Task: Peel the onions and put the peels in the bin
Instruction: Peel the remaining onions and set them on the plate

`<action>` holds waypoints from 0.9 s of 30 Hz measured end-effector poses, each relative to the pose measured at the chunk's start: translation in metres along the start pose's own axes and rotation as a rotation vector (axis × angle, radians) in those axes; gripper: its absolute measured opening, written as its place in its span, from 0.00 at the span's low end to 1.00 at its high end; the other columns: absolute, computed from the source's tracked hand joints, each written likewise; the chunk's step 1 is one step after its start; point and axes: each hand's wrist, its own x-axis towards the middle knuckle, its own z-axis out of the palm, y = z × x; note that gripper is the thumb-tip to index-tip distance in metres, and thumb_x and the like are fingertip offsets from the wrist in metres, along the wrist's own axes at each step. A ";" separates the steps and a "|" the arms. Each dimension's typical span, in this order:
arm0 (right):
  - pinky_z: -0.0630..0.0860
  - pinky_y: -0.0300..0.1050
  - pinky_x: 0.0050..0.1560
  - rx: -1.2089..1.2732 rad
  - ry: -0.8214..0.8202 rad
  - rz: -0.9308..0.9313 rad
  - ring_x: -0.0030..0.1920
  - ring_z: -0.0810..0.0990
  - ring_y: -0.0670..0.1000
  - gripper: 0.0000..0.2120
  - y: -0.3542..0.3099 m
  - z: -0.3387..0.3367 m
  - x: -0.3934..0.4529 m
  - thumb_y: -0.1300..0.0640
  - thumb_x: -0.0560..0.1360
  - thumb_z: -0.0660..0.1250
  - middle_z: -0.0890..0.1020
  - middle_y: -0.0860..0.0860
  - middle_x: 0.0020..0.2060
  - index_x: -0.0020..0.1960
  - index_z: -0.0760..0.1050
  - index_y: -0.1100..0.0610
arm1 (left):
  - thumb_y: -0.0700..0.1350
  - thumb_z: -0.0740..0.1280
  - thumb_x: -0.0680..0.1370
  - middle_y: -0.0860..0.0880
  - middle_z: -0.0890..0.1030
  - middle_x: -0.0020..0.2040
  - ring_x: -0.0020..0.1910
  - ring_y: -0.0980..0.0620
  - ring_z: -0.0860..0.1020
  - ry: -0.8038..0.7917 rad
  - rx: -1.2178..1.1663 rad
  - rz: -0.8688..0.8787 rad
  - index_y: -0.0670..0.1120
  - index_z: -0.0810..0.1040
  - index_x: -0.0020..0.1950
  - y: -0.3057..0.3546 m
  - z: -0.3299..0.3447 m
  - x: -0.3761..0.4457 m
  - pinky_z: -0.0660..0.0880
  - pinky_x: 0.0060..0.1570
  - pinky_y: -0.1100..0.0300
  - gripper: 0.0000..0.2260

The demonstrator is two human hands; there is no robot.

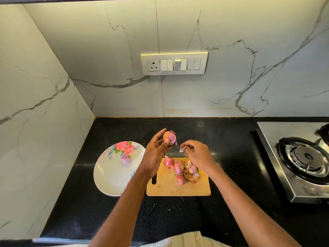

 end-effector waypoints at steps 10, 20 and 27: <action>0.83 0.39 0.50 0.347 0.019 -0.060 0.53 0.84 0.42 0.17 -0.028 -0.002 -0.006 0.44 0.77 0.71 0.84 0.43 0.54 0.63 0.79 0.49 | 0.41 0.70 0.80 0.44 0.81 0.64 0.62 0.44 0.81 0.043 -0.047 -0.054 0.45 0.73 0.68 -0.007 0.003 0.001 0.80 0.61 0.55 0.17; 0.79 0.31 0.54 0.284 0.084 -0.129 0.55 0.82 0.37 0.16 -0.030 -0.001 -0.012 0.51 0.77 0.73 0.84 0.41 0.55 0.65 0.81 0.49 | 0.53 0.73 0.74 0.49 0.82 0.61 0.60 0.49 0.82 0.062 0.139 0.020 0.50 0.75 0.66 -0.009 0.001 0.003 0.79 0.62 0.53 0.22; 0.81 0.35 0.51 0.274 0.213 -0.097 0.49 0.84 0.41 0.15 -0.034 0.009 -0.016 0.55 0.74 0.77 0.86 0.46 0.49 0.59 0.83 0.55 | 0.52 0.74 0.75 0.51 0.83 0.59 0.58 0.52 0.82 0.095 0.250 0.096 0.52 0.76 0.62 -0.015 0.002 0.003 0.80 0.59 0.54 0.17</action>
